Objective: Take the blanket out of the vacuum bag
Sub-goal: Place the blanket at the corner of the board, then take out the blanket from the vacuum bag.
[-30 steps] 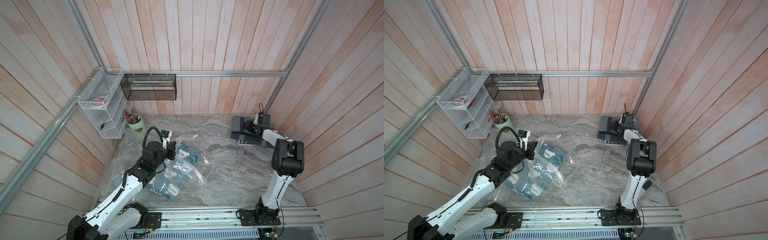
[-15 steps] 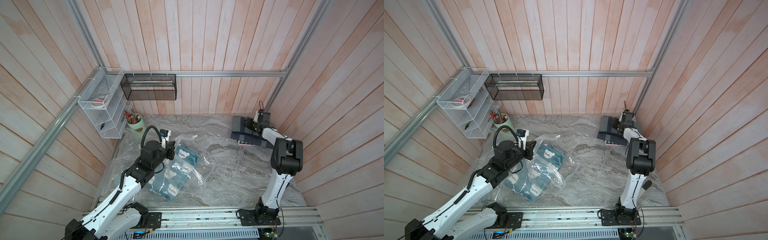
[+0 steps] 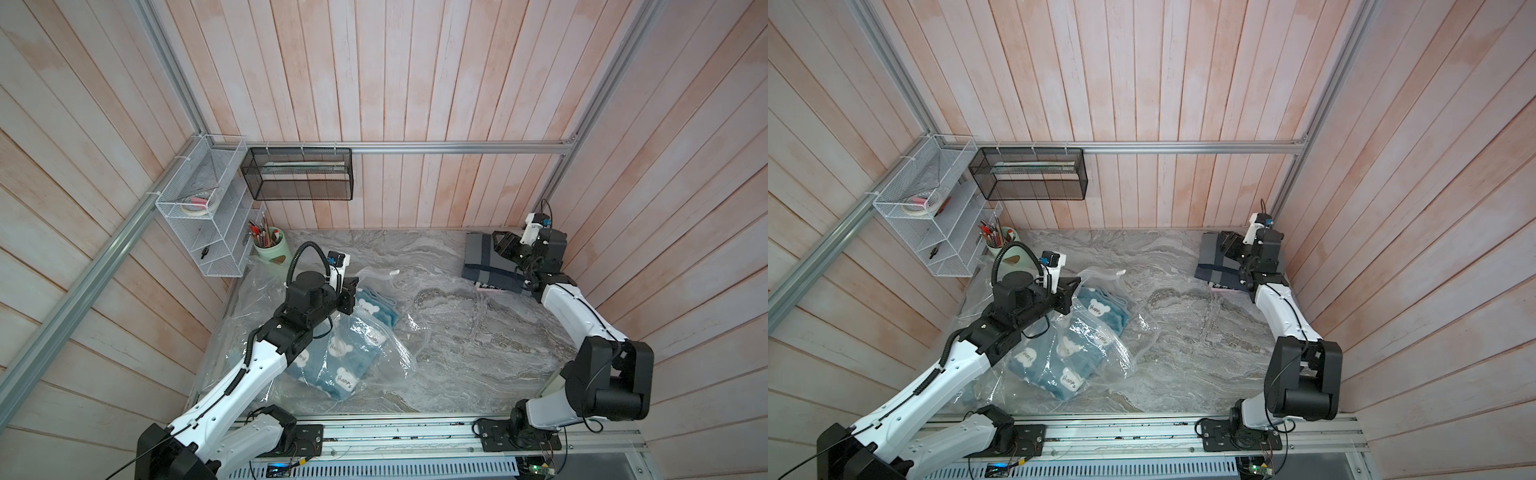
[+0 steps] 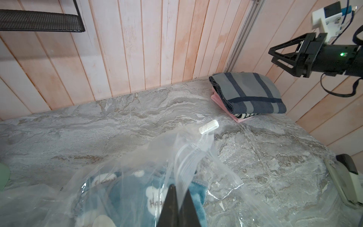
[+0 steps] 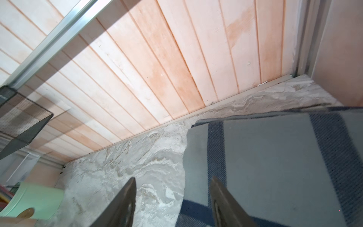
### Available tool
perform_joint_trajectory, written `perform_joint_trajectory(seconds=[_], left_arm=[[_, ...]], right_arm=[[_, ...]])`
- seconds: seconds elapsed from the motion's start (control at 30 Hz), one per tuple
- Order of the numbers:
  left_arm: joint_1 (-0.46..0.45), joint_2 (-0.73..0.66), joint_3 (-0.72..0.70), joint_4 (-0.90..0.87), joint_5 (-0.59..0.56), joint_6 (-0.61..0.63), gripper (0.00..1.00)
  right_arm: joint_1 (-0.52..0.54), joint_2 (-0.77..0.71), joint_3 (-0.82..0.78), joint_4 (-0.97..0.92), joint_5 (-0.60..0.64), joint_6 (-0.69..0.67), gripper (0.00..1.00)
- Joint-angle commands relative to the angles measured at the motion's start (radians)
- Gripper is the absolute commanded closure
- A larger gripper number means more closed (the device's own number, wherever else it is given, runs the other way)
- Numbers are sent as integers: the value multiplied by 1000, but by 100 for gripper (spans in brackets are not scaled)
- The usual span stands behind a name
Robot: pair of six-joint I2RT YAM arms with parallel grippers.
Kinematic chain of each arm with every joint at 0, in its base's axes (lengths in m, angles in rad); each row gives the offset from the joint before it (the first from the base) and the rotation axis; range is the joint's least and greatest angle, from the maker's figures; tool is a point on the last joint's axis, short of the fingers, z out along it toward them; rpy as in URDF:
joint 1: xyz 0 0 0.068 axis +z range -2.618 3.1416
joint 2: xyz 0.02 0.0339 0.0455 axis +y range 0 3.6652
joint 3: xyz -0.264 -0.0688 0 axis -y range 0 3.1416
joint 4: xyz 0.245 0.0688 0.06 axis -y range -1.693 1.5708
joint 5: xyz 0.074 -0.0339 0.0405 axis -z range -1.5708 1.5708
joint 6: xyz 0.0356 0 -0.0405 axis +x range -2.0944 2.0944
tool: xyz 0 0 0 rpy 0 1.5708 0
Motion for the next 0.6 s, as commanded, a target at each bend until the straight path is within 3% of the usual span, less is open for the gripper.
perform_joint_trajectory(seconds=[0.0,0.23,0.4,0.57], left_arm=[[9,20,54,44,43,56,100],[36,66,73,69,77,67,100],[41,63,55,83,81,64,100],[41,41,17,109,57,49,100]], right_arm=[[44,-59,-70,51,-72,79,40],[246,-186,-228,131,-71,175,39],[372,-220,-315,205,-131,267,39],[533,-234,-365,252,-104,331,40]])
